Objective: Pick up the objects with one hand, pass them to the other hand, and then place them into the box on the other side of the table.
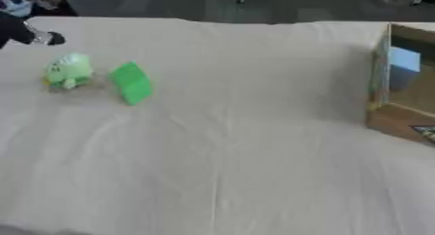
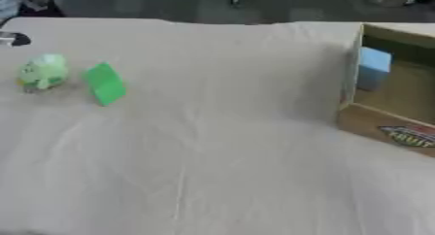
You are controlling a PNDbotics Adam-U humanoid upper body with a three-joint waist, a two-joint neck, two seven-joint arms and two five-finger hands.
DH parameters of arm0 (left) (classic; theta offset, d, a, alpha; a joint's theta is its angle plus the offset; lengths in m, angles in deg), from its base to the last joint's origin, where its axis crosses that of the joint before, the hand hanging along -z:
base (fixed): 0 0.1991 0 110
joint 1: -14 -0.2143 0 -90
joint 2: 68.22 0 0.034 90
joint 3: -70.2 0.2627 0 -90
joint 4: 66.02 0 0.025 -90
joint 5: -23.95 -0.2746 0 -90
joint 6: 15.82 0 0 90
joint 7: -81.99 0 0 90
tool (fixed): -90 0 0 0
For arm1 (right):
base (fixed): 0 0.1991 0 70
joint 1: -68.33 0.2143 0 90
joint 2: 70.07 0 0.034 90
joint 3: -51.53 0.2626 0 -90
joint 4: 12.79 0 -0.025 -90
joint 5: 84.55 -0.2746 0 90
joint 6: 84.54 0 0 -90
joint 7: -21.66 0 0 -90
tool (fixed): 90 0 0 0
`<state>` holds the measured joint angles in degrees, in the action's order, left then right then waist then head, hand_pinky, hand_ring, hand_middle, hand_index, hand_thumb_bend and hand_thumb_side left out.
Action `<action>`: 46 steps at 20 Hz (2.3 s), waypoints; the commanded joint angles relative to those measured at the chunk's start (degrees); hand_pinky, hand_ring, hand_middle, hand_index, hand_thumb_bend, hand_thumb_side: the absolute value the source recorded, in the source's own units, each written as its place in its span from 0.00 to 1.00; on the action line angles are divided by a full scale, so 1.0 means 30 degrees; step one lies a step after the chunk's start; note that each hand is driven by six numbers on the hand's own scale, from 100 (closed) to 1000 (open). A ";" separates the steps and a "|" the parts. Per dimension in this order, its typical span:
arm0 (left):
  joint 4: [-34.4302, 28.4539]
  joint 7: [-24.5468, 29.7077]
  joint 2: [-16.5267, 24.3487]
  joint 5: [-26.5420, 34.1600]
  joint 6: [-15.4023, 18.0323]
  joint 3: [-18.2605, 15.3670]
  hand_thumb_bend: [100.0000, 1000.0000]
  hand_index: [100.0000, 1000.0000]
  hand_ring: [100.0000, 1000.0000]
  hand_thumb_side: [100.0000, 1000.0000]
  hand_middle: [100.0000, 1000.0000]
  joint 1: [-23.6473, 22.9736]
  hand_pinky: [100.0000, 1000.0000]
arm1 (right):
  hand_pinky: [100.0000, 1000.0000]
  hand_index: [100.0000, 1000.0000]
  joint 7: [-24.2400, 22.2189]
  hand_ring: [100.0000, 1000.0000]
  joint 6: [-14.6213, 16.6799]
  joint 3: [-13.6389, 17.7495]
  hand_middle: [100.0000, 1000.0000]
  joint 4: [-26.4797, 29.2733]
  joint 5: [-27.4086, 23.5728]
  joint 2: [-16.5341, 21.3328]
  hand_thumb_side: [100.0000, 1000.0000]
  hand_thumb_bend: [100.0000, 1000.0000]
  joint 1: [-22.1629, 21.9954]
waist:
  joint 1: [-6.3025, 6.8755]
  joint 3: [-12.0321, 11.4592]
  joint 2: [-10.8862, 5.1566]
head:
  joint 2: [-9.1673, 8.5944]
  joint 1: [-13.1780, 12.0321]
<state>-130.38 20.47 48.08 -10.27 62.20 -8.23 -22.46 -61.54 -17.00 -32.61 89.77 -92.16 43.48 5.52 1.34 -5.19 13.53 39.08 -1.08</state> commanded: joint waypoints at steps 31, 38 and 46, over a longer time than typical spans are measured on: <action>0.6430 0.3045 -0.2192 -0.7728 -0.0521 -0.2925 0.68 0.83 0.81 0.00 0.75 0.3283 0.79 | 0.99 0.94 0.0131 0.99 -0.0055 -0.0120 0.83 0.0728 0.0740 -0.0255 0.39 0.01 0.0347 | -0.0458 0.0858 0.1517 | -0.1637 -0.1218; 0.6774 0.3957 -0.2194 -0.8633 -0.0678 -0.3059 0.65 0.81 0.82 0.00 0.75 0.3261 0.79 | 0.99 0.94 0.0171 0.99 -0.0050 -0.0140 0.83 0.0658 0.0787 -0.0291 0.39 0.01 0.0316 | -0.0491 0.0858 0.1538 | -0.1629 -0.1398; 0.6910 0.4287 -0.2374 -0.9498 -0.0896 -0.3111 0.57 0.78 0.81 0.00 0.75 0.3122 0.78 | 0.99 0.93 0.0190 0.99 0.0022 -0.0222 0.83 0.0667 0.0739 -0.0325 0.39 0.01 0.0278 | -0.0568 0.0870 0.1509 | -0.1585 -0.1536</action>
<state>-109.46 33.38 39.96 -38.22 59.63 -16.65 -14.02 -61.13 -17.09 -33.63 90.67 -90.29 41.42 5.99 -0.38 -2.62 19.24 34.86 -5.47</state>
